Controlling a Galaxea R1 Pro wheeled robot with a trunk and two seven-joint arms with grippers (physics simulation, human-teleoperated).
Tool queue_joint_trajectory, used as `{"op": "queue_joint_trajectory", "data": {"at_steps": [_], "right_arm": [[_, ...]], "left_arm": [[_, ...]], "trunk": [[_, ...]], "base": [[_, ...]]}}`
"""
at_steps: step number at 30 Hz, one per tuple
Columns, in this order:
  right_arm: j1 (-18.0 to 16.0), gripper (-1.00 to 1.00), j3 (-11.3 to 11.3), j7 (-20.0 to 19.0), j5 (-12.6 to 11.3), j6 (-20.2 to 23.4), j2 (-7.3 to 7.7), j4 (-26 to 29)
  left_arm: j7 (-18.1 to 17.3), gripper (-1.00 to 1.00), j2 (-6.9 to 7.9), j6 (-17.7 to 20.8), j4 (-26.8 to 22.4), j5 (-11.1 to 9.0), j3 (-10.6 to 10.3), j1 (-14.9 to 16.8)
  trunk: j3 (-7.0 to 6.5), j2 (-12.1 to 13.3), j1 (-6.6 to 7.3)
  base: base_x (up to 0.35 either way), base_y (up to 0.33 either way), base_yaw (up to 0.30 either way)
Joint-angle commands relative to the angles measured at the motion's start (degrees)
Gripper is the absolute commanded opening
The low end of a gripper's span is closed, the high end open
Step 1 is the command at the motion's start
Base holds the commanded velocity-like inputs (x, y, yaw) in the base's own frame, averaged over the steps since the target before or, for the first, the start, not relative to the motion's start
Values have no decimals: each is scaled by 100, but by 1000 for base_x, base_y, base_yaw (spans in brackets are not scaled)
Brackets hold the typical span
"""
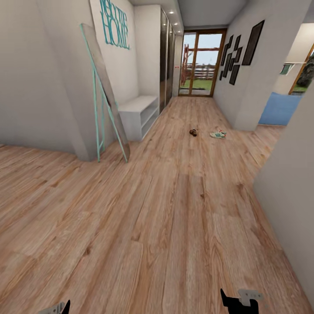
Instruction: Pick up the two gym shoes and the two sandals from the corridor floor and place them onto the hallstand (shoe rack) in the corridor, making sure they are on the rack and not on the floor. Arrange them so the two gym shoes are next to each other and the two sandals are next to each other.
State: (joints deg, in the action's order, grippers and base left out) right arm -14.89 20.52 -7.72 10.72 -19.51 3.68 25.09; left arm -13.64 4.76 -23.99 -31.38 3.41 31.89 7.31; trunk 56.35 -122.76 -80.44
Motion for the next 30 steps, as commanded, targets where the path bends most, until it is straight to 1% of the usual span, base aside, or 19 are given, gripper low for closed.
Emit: {"op": "queue_joint_trajectory", "data": {"at_steps": [1,19,30], "right_arm": [[-5,100,49,-37,53,-22,-3,-4],[-5,100,72,-30,28,-21,10,45],[-5,100,59,-28,31,-18,-18,8]], "left_arm": [[-51,100,-4,-18,3,38,49,7],[-51,100,-1,-18,0,46,55,7],[-59,100,-1,-23,0,46,55,7]], "trunk": [[4,-2,-3],[4,-2,-3],[4,-2,-3]], "base": [[340,0,0],[340,0,0],[340,0,0]]}}
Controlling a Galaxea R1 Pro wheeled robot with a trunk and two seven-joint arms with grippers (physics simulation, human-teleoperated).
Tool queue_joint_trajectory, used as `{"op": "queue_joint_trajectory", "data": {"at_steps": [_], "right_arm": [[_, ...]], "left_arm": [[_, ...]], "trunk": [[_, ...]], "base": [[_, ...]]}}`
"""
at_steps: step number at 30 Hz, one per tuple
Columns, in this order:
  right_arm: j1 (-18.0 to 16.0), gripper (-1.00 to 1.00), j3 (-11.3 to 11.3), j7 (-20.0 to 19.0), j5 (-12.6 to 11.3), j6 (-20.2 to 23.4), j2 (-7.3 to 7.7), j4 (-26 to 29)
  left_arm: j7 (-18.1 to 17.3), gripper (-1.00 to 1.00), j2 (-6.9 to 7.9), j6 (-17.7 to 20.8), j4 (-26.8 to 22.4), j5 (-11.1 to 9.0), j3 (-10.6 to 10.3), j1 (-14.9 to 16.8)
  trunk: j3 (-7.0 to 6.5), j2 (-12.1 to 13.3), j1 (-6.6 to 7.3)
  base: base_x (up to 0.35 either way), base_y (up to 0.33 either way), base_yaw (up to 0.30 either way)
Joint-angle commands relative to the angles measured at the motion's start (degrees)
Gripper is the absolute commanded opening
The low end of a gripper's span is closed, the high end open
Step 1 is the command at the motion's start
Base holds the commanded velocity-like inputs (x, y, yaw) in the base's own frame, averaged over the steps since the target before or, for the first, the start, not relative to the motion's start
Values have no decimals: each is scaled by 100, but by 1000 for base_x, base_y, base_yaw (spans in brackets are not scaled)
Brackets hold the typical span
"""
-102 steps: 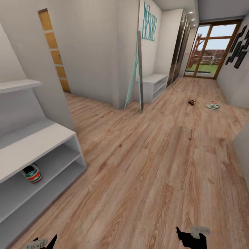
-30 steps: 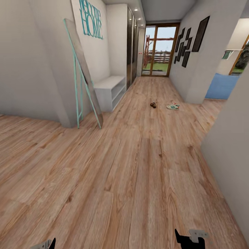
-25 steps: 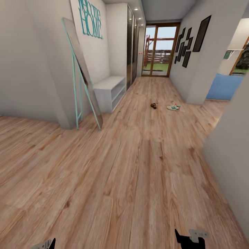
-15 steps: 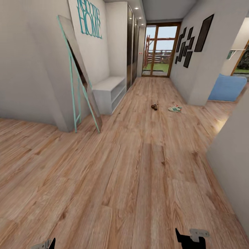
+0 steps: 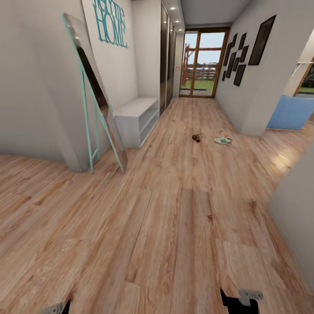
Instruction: Pick up the two gym shoes and the two sandals from the corridor floor and place them onto the hallstand (shoe rack) in the corridor, making sure they are on the rack and not on the floor. Arrange them so the two gym shoes are next to each other and the two sandals are next to each other.
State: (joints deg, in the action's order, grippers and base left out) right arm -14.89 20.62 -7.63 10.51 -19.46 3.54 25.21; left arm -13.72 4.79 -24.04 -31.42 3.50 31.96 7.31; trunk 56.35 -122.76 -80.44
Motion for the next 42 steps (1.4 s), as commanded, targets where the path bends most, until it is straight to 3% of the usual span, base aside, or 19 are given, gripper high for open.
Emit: {"op": "queue_joint_trajectory", "data": {"at_steps": [1,28,42], "right_arm": [[-5,100,48,-37,54,-23,-7,-5],[-5,100,47,-46,64,-30,24,1],[-5,100,47,-46,66,-25,24,1]], "left_arm": [[-51,100,-5,-18,4,36,48,7],[-51,100,-5,-13,4,36,48,7],[-51,100,-5,-13,4,36,48,7]], "trunk": [[4,-2,-3],[4,-2,-3],[4,-2,-3]], "base": [[340,0,0],[340,0,-5],[340,0,-259]]}}
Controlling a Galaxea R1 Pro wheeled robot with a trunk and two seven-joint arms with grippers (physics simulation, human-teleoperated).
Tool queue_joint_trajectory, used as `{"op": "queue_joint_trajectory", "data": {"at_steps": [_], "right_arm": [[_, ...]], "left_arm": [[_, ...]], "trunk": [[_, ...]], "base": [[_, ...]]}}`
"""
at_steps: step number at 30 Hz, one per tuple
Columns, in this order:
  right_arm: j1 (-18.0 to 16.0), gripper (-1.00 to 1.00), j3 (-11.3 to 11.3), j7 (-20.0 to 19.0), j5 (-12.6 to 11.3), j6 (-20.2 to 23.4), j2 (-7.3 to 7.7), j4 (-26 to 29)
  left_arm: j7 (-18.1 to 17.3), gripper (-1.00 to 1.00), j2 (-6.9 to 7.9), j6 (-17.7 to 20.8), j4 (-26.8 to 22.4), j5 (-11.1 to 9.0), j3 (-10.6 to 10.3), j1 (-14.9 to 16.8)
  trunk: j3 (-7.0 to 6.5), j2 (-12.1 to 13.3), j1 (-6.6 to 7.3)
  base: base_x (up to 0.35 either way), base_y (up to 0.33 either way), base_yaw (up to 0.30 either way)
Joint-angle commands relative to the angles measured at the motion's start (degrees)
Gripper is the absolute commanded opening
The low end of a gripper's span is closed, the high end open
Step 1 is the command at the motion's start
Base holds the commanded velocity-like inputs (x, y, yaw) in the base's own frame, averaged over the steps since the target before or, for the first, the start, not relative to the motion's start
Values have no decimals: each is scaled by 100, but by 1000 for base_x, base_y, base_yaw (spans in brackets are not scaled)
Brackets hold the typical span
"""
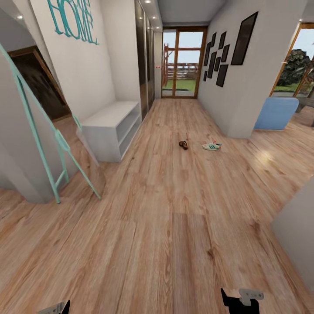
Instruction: Pick up the two gym shoes and the two sandals from the corridor floor and place them onto the hallstand (shoe rack) in the corridor, making sure they are on the rack and not on the floor. Arrange them so the two gym shoes are next to each other and the two sandals are next to each other.
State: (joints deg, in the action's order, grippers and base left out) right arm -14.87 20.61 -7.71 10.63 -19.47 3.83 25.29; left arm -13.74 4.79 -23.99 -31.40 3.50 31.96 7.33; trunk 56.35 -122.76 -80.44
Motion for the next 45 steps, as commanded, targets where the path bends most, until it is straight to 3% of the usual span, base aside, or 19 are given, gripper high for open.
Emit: {"op": "queue_joint_trajectory", "data": {"at_steps": [1,14,45], "right_arm": [[-7,100,49,-37,53,-25,-5,-6],[-7,100,49,-37,50,-26,-5,-6],[-7,100,49,-46,53,-21,4,-8]], "left_arm": [[-50,100,-5,-18,3,36,48,5],[-50,100,-5,-24,3,36,48,5],[-50,100,-5,-26,3,36,48,5]], "trunk": [[4,-2,-3],[4,-2,-3],[4,-2,-3]], "base": [[340,0,-297],[340,0,-270],[340,0,-3]]}}
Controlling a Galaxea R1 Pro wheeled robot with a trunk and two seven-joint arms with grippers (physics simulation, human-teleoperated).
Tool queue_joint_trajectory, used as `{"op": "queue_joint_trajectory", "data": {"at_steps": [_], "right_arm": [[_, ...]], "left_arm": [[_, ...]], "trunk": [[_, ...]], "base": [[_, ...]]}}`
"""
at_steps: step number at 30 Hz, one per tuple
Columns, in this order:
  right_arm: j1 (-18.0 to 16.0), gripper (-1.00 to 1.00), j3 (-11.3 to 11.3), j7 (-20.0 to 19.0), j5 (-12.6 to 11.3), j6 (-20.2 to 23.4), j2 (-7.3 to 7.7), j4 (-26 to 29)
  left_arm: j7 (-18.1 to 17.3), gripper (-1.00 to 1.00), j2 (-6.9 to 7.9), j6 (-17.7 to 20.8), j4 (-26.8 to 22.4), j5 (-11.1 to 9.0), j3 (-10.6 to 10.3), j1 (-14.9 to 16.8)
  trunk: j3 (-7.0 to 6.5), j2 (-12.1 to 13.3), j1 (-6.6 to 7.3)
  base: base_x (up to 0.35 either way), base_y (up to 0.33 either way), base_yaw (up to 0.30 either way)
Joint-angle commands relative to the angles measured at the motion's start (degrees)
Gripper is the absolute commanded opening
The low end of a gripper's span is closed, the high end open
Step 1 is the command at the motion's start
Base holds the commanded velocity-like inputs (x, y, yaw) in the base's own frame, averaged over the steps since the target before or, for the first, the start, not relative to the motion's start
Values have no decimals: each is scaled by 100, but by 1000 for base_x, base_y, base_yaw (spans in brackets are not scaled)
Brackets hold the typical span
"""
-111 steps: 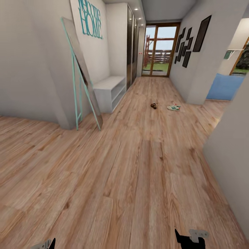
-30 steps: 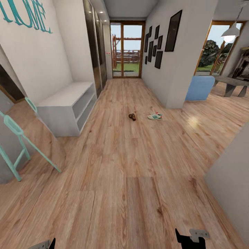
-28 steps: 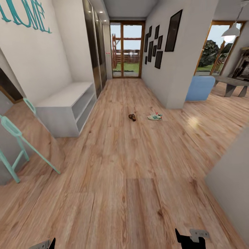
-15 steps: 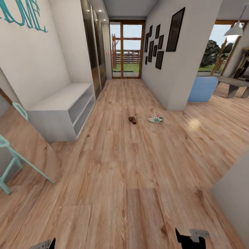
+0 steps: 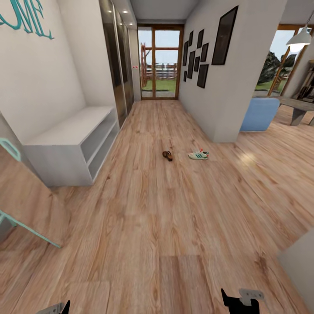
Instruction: Pick up the two gym shoes and the two sandals from the corridor floor and place them onto the hallstand (shoe rack) in the corridor, making sure they are on the rack and not on the floor. Arrange them so the two gym shoes are next to each other and the two sandals are next to each other.
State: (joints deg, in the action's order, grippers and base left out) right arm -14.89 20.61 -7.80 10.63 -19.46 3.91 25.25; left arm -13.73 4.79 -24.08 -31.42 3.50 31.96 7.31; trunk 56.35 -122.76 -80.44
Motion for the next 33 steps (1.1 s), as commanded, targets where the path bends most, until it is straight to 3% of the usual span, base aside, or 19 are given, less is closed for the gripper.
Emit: {"op": "queue_joint_trajectory", "data": {"at_steps": [1,33], "right_arm": [[-5,100,49,-37,53,-23,-4,-4],[-5,100,49,-37,53,-23,-4,-11]], "left_arm": [[-51,100,-5,-18,4,36,48,7],[-51,100,-5,-18,4,36,48,7]], "trunk": [[4,-2,-3],[4,-2,-3]], "base": [[340,0,0],[340,0,0]]}}
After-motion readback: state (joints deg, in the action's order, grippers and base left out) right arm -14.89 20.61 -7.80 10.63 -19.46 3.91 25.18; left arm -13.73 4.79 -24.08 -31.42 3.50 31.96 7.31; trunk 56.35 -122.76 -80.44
